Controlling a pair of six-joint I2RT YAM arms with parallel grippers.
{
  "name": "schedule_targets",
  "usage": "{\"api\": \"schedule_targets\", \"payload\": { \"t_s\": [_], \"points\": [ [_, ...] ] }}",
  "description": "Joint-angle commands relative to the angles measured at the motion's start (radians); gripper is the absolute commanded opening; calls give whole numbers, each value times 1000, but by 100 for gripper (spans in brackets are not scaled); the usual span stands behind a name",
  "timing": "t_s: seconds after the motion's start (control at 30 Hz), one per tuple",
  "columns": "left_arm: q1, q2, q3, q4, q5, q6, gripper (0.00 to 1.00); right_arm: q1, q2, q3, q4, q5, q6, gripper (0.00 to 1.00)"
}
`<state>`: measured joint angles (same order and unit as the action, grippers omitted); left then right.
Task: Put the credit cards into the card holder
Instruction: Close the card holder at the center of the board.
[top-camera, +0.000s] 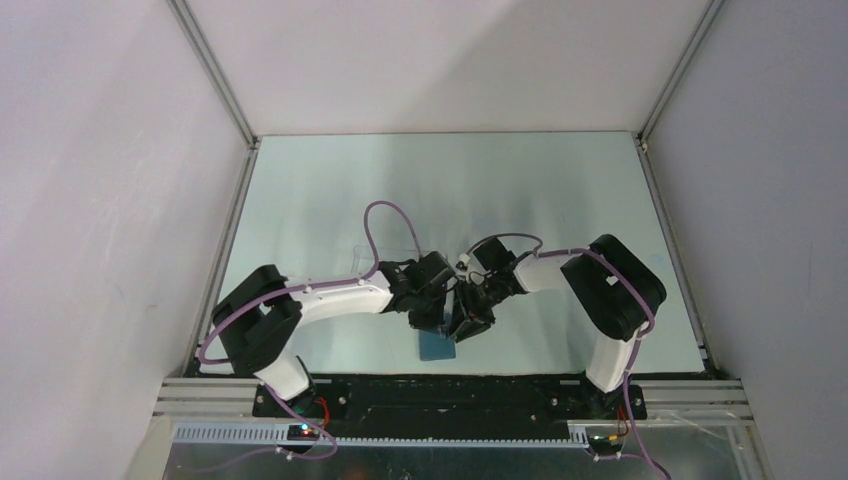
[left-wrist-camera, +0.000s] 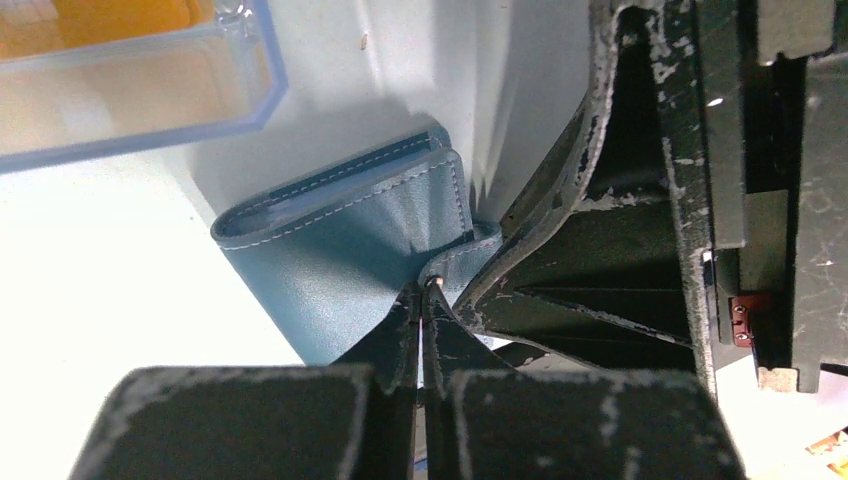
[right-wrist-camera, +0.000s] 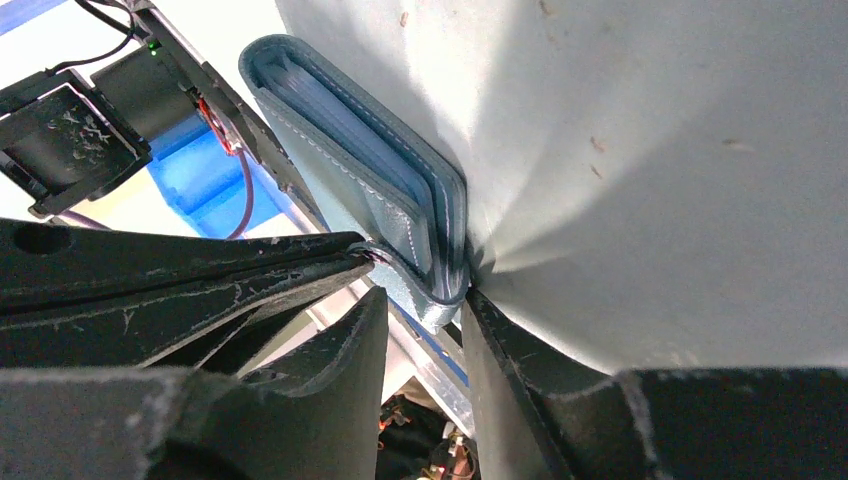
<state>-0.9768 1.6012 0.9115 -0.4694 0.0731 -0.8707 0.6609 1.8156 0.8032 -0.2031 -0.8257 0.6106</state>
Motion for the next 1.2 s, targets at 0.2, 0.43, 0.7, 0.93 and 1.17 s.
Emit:
{"api": "schedule_targets", "payload": {
  "t_s": [0.2,0.43,0.7,0.93,1.17],
  "points": [
    [-23,17,30,-87,-68,34,0,61,94,-20,-14,338,-29,38],
    [-22,-37,29,-90,-94,31,0,63,14,-21,-13,325,-36,47],
    [-5,-81,-9,-87,-101,29,0,9,-96,-20,-27,313,-57,57],
    [18,-116,-59,-73,-103,36,0,-26,-100,-20,45,220,-58,36],
    [20,-101,-69,-49,-92,42,0,9,-118,-20,155,104,-27,4]
  ]
}}
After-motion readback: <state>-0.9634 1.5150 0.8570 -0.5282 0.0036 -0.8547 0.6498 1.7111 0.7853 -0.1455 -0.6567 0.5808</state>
